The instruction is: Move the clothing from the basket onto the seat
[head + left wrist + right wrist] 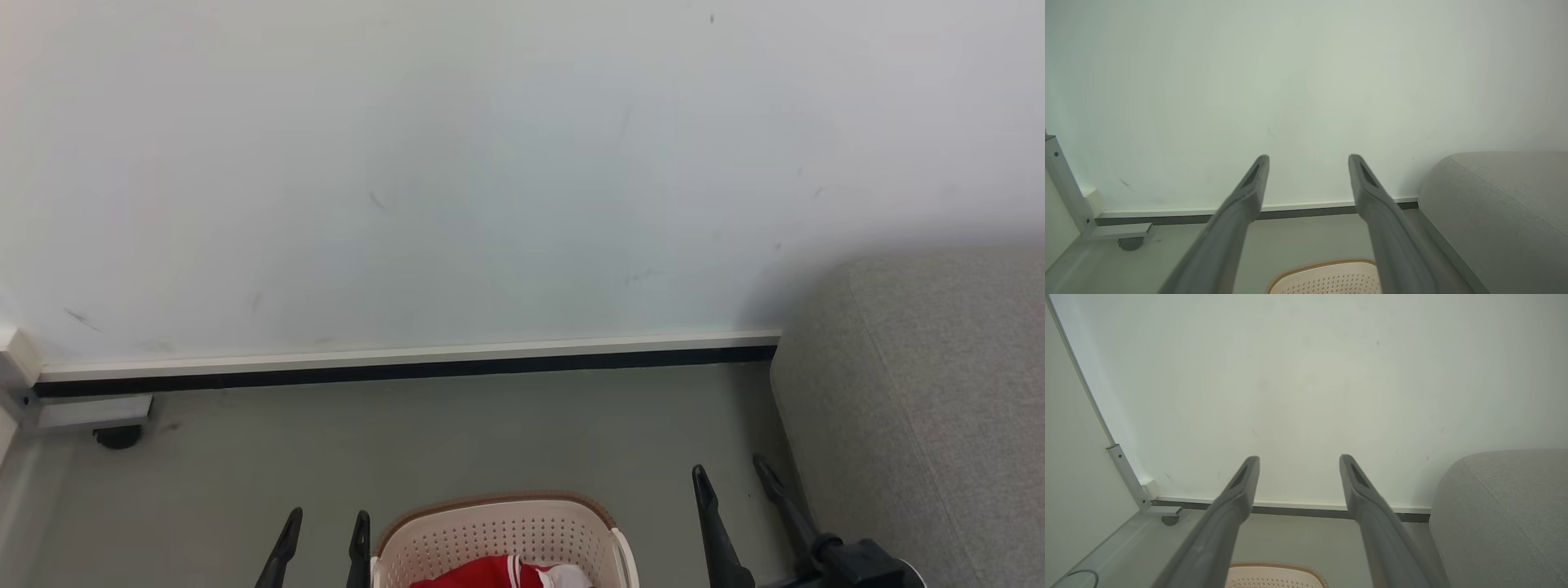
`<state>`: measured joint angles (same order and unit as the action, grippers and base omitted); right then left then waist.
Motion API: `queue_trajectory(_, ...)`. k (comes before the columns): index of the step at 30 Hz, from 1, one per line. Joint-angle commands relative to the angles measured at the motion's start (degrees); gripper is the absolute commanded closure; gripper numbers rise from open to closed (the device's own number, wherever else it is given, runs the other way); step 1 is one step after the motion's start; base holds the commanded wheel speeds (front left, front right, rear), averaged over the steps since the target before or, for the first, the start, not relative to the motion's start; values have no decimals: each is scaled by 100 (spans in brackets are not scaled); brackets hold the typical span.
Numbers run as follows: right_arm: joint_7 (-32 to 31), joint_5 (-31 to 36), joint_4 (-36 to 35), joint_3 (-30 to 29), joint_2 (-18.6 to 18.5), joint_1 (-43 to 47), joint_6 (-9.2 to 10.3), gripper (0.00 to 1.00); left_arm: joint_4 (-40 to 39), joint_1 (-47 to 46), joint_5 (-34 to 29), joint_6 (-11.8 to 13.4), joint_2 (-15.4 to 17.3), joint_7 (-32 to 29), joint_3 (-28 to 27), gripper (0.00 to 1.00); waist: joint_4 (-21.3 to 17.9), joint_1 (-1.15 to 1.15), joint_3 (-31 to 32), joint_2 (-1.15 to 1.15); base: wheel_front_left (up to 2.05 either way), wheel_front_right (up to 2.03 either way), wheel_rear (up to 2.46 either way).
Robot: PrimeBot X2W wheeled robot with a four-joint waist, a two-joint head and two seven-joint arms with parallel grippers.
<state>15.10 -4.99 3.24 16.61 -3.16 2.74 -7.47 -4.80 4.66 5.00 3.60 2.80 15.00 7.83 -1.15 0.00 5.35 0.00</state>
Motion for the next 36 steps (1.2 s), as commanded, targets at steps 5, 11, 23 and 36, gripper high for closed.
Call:
queue_trajectory(5,8,-10,-83,-74,10,-83,-4,0,171,-77,91,-207,15,24,34,0,-139,0,-242,0,0,0,0)
queue_trajectory(11,8,-21,-174,-186,17,-181,-4,0,500,-253,-103,-391,14,24,144,0,-277,0,-540,0,0,0,0)
queue_trajectory(23,8,-85,-391,-19,27,-943,-4,0,1732,-1130,-659,-668,246,24,479,0,-650,0,-1596,0,0,0,0)
queue_trajectory(36,8,-104,-735,244,32,-2136,-4,0,3732,-2635,-900,-898,682,24,953,0,-1189,0,-2974,0,0,0,0)
